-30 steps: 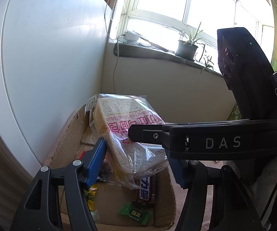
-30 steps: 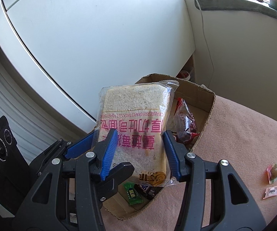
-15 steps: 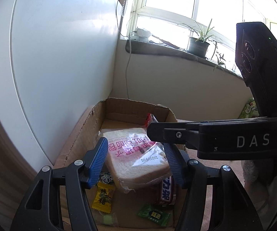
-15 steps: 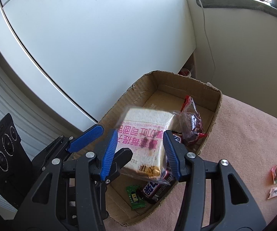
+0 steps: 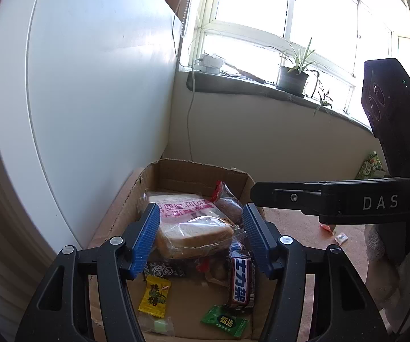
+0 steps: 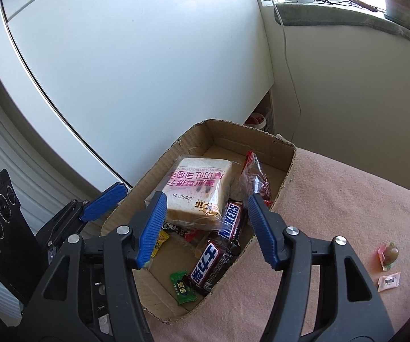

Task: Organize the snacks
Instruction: 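Open both grippers to release the bread loaf in the box, then move both grippers to the round brown candy and pink wrapped candy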

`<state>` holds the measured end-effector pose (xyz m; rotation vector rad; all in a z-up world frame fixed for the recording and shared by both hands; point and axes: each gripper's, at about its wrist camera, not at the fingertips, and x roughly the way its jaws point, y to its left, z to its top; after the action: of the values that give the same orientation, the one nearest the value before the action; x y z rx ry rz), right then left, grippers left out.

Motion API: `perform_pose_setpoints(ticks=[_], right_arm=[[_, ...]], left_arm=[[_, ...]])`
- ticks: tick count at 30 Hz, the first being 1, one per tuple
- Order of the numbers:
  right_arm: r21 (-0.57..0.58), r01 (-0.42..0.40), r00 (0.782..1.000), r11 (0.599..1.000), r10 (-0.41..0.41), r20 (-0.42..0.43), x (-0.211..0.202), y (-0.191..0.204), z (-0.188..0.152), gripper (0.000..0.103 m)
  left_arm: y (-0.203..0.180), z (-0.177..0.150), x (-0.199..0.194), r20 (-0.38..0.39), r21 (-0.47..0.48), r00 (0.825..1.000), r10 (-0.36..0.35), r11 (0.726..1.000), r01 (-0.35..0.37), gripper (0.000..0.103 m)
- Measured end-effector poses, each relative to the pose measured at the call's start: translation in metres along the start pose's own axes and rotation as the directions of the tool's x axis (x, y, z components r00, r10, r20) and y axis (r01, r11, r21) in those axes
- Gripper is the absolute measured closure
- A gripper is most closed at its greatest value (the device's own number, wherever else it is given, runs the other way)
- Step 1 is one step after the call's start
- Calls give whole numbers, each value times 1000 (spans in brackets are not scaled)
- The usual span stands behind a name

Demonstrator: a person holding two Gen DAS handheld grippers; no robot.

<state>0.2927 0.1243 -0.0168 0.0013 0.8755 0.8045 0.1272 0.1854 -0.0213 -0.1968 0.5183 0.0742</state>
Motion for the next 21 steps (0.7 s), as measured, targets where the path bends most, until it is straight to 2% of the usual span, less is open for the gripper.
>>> perform_pose_setpoints(ticks=[5, 8, 16, 21], right_arm=[[11, 47, 999, 999, -47, 15, -18, -22, -8, 40], [33, 74, 996, 997, -75, 41, -37, -40, -16, 32], [112, 181, 978, 977, -191, 88, -91, -105, -45, 31], [143, 278, 955, 950, -289, 64, -104, -145, -73, 31]], left_arm=[[-7, 1, 1, 0, 4, 1000, -10, 1000, 10, 43], [-15, 1, 3, -5, 15, 1000, -27, 1000, 27, 43], [-57, 0, 11, -29, 69, 992, -123, 990, 125, 43], [-84, -4, 24, -99, 68, 973, -207, 974, 215, 43]])
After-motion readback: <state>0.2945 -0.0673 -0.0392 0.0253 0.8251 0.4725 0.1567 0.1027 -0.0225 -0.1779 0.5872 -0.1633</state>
